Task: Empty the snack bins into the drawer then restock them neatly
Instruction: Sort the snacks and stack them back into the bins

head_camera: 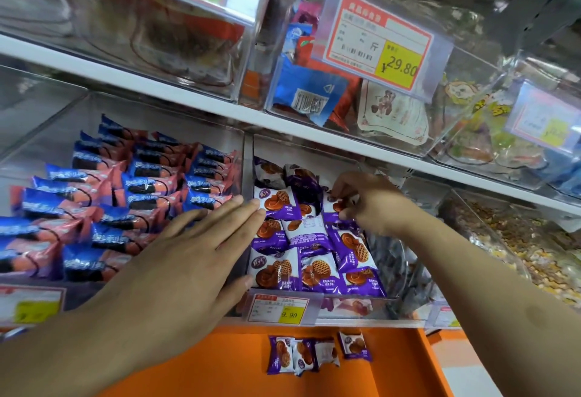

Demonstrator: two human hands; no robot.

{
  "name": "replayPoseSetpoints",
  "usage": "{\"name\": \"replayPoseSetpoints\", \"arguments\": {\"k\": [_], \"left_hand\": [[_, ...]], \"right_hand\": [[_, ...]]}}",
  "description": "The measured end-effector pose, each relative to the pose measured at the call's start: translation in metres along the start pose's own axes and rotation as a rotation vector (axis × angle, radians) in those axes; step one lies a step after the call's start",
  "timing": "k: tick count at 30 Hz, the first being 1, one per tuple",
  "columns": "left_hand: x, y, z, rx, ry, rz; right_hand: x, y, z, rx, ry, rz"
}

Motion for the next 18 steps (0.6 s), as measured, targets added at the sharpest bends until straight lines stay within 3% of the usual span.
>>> {"name": "replayPoseSetpoints", "arguments": {"k": [5,11,14,16,18], "left_hand": [[0.001,-0.001,0.002,-0.005,-0.007,0.004],[-0.001,0.004,0.0,0.015,0.006,-0.003],[-0.005,0.001,0.0,-0.013,-0.039,0.007],[-0.007,-0.003,0.002,-0.021,-0.033,-0.007],[-0.007,-0.005,0.003,-0.021,-0.037,-0.014]], "right_hand": [[0.013,0.017,-0.012,-0.043,0.039,-0.192],[-0.002,0.035,-0.003,-0.087,-0.22,-0.154],[0.01,0.015,0.001,-0.094,-0.164,-0.193],[0.01,-0.011,0.005,-0.117,-0.186,-0.108],[-0.006,-0.039,0.012,-0.161,-0.273,0.101]]}}
Point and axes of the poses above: each hand's wrist, its own y-axis towards the middle knuckle, its own x-axis out of the back of the hand, z = x × y, the point moved 7 cm from there along y, towards the middle knuckle, and after that the axes turned 11 degrees about z, right-handed, at the moved point
